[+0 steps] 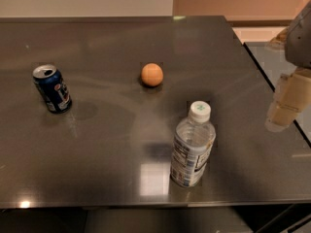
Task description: Move orange near blue plastic bottle
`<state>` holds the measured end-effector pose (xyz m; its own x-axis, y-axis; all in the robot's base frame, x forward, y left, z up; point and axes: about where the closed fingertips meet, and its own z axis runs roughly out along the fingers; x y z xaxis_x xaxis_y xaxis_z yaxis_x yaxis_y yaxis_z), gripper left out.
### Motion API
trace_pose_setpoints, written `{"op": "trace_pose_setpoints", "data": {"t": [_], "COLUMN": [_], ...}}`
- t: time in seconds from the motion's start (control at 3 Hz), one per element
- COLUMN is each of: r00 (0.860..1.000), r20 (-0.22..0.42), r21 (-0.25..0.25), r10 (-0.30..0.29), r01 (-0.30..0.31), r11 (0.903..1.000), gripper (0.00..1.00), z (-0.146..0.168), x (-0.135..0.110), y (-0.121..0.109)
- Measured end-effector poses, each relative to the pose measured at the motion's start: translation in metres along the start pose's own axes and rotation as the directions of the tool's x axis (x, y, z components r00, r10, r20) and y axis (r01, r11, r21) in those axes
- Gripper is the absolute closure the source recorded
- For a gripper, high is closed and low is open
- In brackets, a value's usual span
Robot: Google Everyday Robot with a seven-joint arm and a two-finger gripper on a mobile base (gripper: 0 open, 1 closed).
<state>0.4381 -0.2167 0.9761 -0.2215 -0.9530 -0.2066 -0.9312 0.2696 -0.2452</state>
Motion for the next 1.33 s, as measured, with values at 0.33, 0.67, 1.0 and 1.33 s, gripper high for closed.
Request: {"op": "trace_pose_setpoints", "data": {"t": [0.33,0.67,1.0,1.33], "r00": [1.0,1.0,1.0,0.998], "r20": [0.0,0.0,0.01,0.055], "r21": [0.0,0.0,-0.004,-0.025], "r10": [0.0,0.0,0.004,0.021], "r01": [0.0,0.0,-0.004,-0.02], "r11": [1.0,1.0,1.0,0.9995], "gripper": [0.0,0.0,0.0,0.0], "z": [0.0,0.0,0.002,0.013], "x": [0.0,0.0,-0.002,-0.012], "y": [0.0,0.0,-0.002,-0.013]}}
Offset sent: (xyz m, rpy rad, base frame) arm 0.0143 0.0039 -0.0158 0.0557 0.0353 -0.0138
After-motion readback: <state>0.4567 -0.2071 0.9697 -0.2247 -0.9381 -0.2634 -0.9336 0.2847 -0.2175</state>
